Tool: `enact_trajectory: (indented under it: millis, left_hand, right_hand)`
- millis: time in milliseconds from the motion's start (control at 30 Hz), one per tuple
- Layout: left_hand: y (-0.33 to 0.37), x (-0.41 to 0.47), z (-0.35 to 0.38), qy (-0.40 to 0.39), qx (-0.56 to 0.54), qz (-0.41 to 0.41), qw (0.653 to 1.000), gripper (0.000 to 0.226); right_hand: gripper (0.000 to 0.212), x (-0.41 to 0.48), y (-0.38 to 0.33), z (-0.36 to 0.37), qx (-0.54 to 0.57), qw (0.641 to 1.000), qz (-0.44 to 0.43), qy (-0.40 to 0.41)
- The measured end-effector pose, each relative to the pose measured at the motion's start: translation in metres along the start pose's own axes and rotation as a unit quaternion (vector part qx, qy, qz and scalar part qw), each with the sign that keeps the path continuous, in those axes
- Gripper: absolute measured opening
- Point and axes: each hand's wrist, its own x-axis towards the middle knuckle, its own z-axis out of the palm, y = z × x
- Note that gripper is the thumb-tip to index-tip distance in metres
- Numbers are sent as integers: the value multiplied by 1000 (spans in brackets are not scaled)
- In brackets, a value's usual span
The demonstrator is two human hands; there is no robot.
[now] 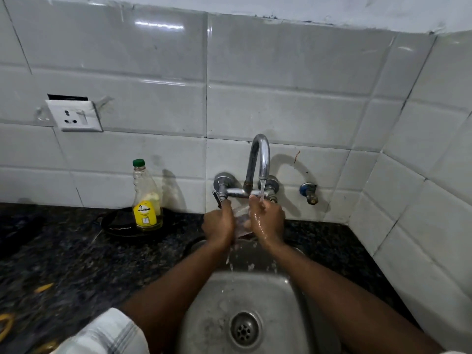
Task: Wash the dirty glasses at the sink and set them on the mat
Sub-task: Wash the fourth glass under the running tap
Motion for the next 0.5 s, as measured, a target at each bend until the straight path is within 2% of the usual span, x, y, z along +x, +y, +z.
enact_trajectory:
  millis: [33, 67, 100, 133, 167, 200, 233, 267, 333, 367, 500]
  left_hand:
    - [-4, -7, 0, 68, 16, 138, 988, 28]
    - [-10, -8, 2, 82, 2, 198, 977, 19]
    - [-9, -7, 3, 47, -33, 188, 980, 18]
    - [-6, -2, 2, -22, -83, 92, 992, 25]
    - [-3, 0, 0, -115, -119, -41, 985, 34]
    - [-6, 1, -1, -200, -128, -146, 960, 43]
    - [-10, 4, -1, -240, -138, -196, 941, 48]
    - [-13, 5, 1, -240, -124, -206, 941, 50]
    - [-18, 9, 5, -202, -88, -211, 952, 50]
    - [-21, 8, 4, -186, -66, -220, 955, 48]
    - [-21, 9, -1, -197, -30, -252, 947, 51]
  right_hand:
    - [35, 1, -1, 0, 41, 998, 46, 14]
    - [34, 2, 0, -1, 48, 998, 43, 19]
    - [35, 3, 3, -3, 1, 1000, -19, 11]
    - [35, 4, 7, -5, -57, 993, -102, -19]
    - [33, 5, 10, -8, -118, 976, -175, -51]
    - [32, 7, 12, -12, -149, 959, -226, -88]
    - [31, 10, 13, -17, -168, 944, -257, -124]
    - [31, 14, 10, -22, -195, 923, -291, -158]
    - [31, 23, 0, -28, -313, 851, -362, -218]
    - [31, 29, -3, -32, -344, 826, -382, -229]
    - [37, 37, -10, -41, -377, 796, -418, -223]
